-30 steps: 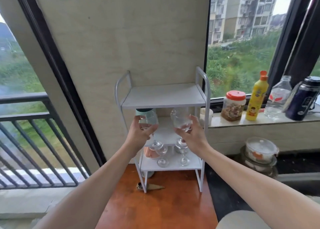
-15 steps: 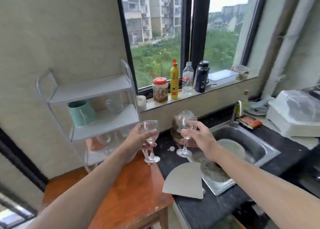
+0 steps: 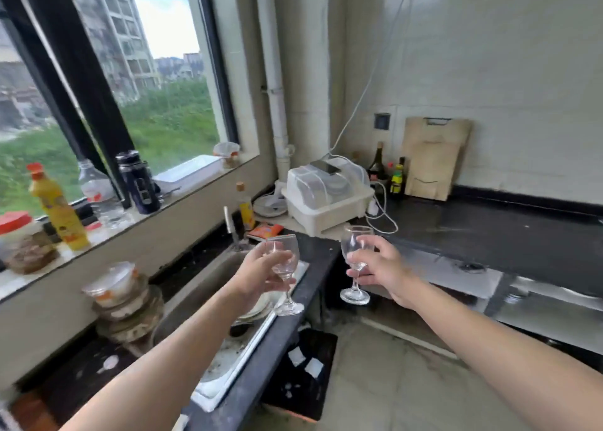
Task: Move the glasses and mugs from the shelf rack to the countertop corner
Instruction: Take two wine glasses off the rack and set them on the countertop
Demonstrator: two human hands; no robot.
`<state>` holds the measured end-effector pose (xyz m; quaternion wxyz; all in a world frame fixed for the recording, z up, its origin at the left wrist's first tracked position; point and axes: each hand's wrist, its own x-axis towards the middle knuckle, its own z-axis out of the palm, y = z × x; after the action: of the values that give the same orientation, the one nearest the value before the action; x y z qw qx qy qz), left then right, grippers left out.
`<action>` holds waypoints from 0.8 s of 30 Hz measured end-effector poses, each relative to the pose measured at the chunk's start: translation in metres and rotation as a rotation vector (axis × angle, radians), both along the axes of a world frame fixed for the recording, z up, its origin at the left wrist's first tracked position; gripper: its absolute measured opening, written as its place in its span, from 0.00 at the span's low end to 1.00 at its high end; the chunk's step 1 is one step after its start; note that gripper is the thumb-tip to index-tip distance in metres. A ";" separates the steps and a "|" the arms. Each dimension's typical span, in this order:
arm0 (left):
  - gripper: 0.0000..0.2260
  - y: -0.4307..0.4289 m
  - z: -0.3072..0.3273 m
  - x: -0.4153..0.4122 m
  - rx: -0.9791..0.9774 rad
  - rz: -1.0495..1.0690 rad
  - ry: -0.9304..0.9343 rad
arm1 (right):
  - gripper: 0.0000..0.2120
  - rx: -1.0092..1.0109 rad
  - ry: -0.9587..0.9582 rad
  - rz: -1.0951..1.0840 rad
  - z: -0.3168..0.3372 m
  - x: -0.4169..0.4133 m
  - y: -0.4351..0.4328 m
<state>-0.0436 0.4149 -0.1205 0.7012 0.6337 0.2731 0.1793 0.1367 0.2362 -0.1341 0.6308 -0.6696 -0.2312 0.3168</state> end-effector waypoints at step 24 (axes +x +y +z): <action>0.13 -0.250 -0.030 0.579 -0.023 -0.856 0.074 | 0.22 -0.072 0.039 -0.885 -0.027 0.392 -0.329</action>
<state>0.5350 0.1651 -0.1501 0.7090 0.6881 0.0122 -0.1538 0.5287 -0.0923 -0.1608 0.6862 -0.7194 0.1009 0.0368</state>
